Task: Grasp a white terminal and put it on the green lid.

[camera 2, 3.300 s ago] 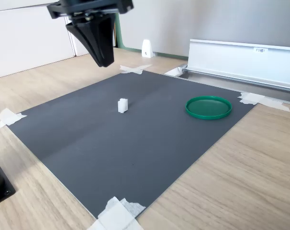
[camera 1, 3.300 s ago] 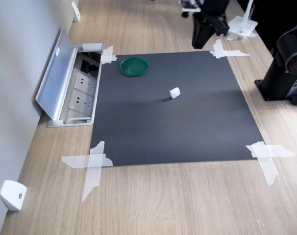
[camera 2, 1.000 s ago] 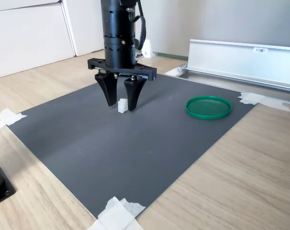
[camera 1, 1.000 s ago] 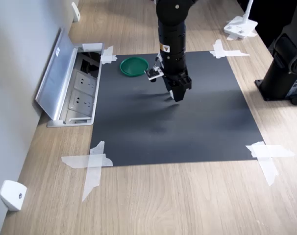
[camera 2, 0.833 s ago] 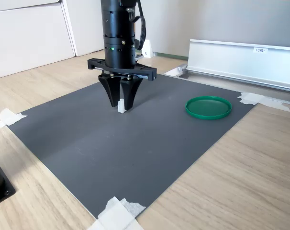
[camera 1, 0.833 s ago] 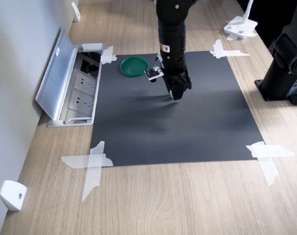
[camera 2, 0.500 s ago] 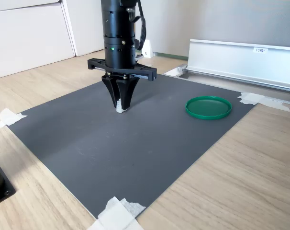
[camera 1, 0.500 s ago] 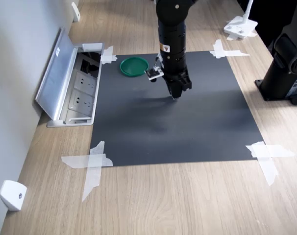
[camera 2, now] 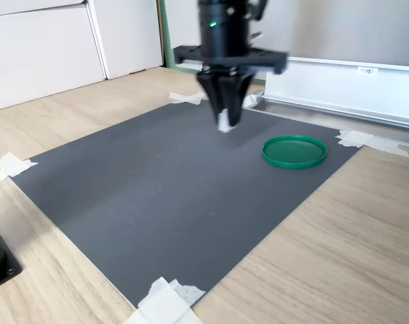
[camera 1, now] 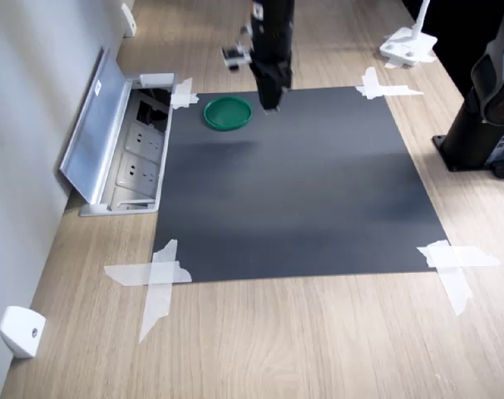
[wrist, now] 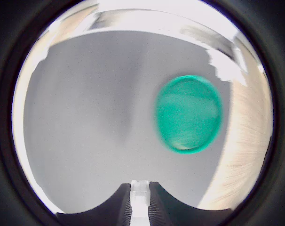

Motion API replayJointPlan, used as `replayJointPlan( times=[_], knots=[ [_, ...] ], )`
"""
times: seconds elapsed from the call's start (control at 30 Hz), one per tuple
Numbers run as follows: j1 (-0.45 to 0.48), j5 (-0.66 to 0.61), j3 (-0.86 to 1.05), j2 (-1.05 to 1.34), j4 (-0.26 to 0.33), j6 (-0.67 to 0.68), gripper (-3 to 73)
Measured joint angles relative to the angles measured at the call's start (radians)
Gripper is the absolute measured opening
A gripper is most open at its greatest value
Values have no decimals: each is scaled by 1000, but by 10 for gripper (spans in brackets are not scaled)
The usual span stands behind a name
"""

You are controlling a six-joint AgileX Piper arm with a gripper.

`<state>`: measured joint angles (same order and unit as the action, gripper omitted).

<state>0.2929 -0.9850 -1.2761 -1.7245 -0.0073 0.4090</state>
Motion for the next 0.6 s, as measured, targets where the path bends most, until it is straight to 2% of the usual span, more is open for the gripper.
replayJointPlan(
  times=[0.2,0.33,0.6],
  knots=[
    [90,9,-133,-101,-5,25,103],
    [96,26,-207,-176,-3,29,103],
    [96,34,-249,-250,50,47,103]
  ],
)
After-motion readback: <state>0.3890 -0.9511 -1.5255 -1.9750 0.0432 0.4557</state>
